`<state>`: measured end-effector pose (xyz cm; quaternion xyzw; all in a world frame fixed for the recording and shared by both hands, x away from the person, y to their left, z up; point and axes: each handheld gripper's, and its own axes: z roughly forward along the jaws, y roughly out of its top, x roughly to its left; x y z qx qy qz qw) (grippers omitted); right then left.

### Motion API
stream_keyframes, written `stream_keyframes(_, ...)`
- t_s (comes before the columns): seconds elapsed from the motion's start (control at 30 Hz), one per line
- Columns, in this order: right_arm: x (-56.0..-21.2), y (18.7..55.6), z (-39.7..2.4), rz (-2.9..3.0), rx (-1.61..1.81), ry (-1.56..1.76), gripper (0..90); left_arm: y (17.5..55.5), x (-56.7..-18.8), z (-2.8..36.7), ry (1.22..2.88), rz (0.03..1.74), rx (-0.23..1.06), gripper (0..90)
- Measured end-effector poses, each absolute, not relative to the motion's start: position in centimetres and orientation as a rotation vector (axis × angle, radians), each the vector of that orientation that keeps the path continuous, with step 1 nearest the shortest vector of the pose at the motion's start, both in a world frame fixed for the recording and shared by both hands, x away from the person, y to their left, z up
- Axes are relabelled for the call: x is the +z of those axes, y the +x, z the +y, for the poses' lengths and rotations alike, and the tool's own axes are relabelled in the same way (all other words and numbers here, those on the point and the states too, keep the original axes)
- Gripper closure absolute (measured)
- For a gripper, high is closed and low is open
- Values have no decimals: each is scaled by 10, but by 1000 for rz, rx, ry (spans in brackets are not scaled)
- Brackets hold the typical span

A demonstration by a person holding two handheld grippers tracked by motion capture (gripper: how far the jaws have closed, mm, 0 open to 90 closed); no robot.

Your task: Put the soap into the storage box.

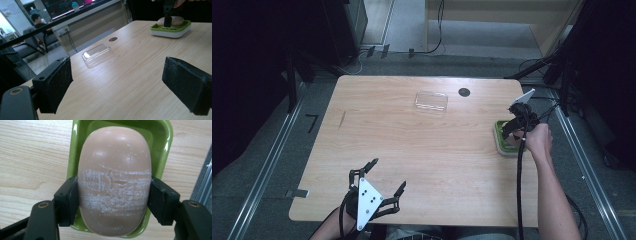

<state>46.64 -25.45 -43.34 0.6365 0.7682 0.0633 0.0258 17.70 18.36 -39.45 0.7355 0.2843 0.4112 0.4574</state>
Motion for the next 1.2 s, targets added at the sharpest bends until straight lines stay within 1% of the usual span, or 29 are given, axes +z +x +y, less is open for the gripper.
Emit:
stream_keyframes(0.57,-445,471,-253,2367,172,1985,334,177,-395,184,1813,700,1014,99)
stream_keyframes(1.2,-449,471,-253,2352,175,1995,334,177,-395,184,1814,699,1014,100)
